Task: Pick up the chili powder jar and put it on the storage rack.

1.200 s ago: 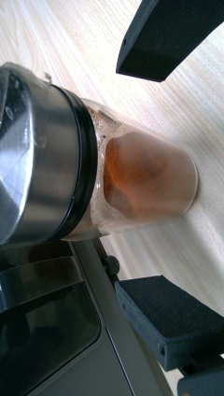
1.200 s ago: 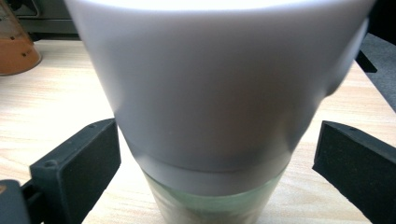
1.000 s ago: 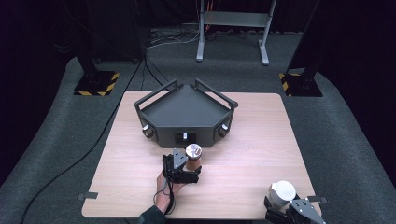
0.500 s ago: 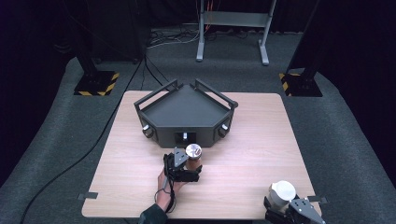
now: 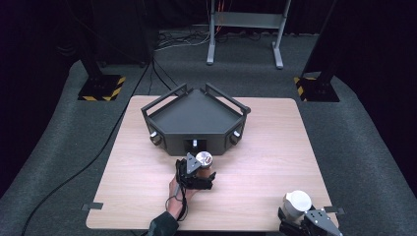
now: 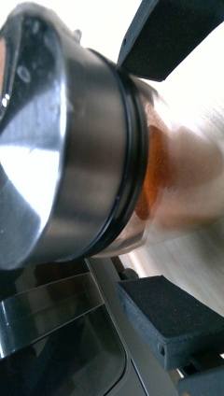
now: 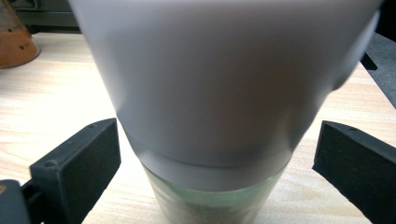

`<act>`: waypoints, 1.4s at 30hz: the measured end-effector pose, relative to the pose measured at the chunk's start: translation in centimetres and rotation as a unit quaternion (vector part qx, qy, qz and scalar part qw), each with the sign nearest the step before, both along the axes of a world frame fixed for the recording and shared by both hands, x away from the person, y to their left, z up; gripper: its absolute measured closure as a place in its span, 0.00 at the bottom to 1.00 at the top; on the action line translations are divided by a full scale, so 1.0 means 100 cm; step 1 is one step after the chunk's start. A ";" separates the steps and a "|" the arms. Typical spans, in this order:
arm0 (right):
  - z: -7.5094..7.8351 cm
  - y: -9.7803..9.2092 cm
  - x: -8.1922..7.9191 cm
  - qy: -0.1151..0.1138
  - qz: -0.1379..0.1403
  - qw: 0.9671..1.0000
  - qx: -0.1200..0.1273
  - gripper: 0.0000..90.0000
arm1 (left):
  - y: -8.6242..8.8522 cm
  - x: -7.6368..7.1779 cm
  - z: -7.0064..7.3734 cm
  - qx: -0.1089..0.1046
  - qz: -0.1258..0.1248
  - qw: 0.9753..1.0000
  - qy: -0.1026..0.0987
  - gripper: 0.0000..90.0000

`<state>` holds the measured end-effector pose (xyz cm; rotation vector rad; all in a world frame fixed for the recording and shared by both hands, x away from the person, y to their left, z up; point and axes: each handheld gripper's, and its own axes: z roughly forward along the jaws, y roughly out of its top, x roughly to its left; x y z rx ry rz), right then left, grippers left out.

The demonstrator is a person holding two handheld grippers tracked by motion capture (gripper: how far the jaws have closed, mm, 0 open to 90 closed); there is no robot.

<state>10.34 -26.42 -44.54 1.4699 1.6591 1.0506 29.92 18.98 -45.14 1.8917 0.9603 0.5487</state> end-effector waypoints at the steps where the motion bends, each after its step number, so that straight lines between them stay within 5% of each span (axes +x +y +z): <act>1: 0.000 0.000 0.000 0.000 0.000 1.000 0.001 0.00 | 0.000 0.000 0.000 -0.001 0.000 1.000 0.000 0.00; 7: 0.000 -0.001 0.000 0.001 -0.002 1.000 0.001 0.00 | -0.002 0.001 -0.001 0.001 -0.001 1.000 0.000 0.00; 26: 0.001 -0.001 0.000 0.003 -0.001 1.000 0.000 0.00 | 0.002 0.007 0.000 -0.003 -0.012 1.000 0.010 0.34; 42: 0.002 -0.001 -0.001 0.001 0.001 1.000 -0.002 0.00 | 0.001 0.008 0.003 0.005 -0.014 1.000 0.011 0.35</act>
